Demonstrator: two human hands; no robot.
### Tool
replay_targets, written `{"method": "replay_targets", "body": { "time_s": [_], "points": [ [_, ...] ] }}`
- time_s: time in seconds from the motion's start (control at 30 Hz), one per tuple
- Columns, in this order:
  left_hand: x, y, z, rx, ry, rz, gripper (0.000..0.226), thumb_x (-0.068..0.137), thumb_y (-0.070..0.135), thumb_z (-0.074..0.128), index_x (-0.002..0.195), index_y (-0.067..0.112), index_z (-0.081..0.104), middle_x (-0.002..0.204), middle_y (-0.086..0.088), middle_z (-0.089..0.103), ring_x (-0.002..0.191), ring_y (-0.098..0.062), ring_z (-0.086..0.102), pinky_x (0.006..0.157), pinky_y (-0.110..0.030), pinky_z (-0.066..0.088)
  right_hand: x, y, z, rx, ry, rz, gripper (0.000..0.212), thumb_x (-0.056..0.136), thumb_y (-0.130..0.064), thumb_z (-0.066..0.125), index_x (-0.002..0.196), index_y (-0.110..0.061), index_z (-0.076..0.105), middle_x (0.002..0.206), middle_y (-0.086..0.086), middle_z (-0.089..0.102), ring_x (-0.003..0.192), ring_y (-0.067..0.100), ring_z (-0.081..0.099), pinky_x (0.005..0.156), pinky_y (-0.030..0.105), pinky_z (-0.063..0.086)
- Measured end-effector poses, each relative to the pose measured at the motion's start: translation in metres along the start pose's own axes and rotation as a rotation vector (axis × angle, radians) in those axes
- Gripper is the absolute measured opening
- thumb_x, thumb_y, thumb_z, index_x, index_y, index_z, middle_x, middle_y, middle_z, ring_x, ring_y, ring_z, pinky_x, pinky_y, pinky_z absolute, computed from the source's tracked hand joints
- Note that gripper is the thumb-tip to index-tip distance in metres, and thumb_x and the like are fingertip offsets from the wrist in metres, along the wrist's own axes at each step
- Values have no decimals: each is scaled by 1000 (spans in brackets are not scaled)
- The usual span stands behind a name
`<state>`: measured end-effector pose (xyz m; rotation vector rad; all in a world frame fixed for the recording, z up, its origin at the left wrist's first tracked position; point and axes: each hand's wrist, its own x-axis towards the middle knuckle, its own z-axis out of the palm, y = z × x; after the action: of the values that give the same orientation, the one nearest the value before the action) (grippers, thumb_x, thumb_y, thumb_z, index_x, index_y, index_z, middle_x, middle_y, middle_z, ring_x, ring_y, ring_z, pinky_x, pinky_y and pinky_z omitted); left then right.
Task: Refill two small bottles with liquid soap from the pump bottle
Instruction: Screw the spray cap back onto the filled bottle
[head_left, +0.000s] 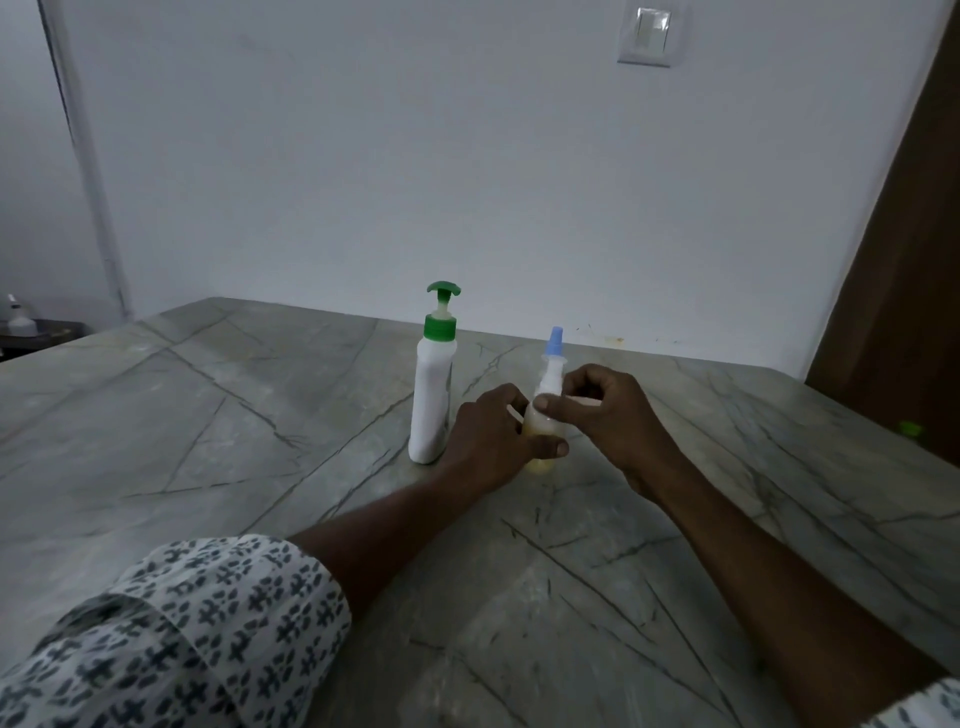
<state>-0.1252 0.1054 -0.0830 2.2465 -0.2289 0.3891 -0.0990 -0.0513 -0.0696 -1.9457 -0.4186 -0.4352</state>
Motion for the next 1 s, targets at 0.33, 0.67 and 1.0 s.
{"method": "replay_targets", "body": {
  "time_s": [0.33, 0.67, 1.0],
  "points": [
    [-1, 1, 1, 12, 5, -1, 53, 77, 44, 81, 115, 15, 58, 115, -2, 66, 88, -10, 55, 63, -9, 35, -1, -2, 6, 61, 52, -7, 25, 81, -25, 75, 102, -12, 71, 103, 3, 71, 98, 17, 66, 90, 38, 56],
    [0, 1, 1, 3, 8, -21, 54, 75, 45, 82, 114, 16, 58, 116, -4, 68, 90, -12, 59, 65, -13, 41, 0, -2, 3, 105, 79, -18, 26, 83, -20, 74, 108, -11, 72, 109, 4, 71, 103, 19, 66, 95, 43, 54],
    [-2, 2, 1, -1, 9, -21, 52, 75, 44, 83, 112, 17, 58, 112, -3, 69, 87, -12, 60, 63, -12, 40, 0, -2, 6, 98, 76, -22, 24, 84, -14, 71, 107, -11, 70, 112, 3, 67, 105, 19, 62, 94, 40, 53]
  ]
}}
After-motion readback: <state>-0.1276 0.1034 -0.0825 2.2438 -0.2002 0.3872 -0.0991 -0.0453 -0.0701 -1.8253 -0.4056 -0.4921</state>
